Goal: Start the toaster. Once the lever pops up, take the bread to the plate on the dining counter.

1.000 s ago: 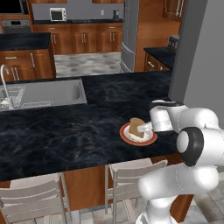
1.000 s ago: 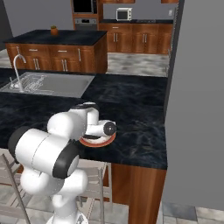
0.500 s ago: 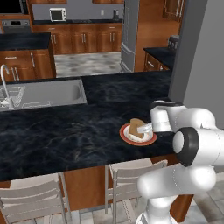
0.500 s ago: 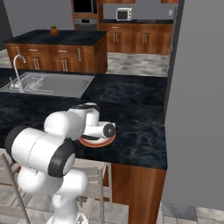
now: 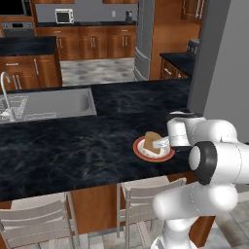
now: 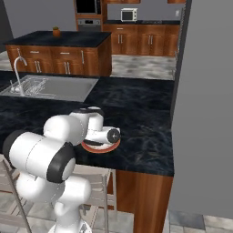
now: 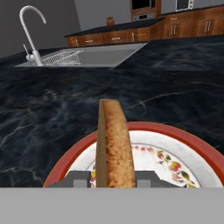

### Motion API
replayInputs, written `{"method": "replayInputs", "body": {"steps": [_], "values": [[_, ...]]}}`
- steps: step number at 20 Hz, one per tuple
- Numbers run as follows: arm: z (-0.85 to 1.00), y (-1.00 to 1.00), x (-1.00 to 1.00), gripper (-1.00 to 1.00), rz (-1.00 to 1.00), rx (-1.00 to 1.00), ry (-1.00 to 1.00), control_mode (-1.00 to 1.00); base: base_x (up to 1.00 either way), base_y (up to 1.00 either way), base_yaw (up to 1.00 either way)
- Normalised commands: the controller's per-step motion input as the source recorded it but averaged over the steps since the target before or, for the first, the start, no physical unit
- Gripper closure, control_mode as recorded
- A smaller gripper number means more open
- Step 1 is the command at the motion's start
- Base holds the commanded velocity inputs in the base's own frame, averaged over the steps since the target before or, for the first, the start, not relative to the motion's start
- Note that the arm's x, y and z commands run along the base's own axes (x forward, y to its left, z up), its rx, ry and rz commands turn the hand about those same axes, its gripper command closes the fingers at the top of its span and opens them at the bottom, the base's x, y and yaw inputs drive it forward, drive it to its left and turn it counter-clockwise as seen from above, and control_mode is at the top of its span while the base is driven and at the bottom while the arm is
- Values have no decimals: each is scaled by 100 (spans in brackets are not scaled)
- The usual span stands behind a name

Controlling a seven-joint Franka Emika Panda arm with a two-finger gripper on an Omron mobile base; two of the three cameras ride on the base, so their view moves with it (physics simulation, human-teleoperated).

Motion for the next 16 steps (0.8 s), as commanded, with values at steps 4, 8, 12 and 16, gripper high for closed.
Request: {"method": "replayInputs", "body": {"steps": [4, 8, 12, 16], "values": [[0, 0, 0, -100, 0, 0, 0, -100, 0, 0, 0], [0, 0, 0, -100, 0, 0, 0, -100, 0, 0, 0], [0, 0, 0, -100, 0, 0, 0, -100, 0, 0, 0], [2, 0, 0, -100, 0, 0, 0, -100, 0, 0, 0]]}}
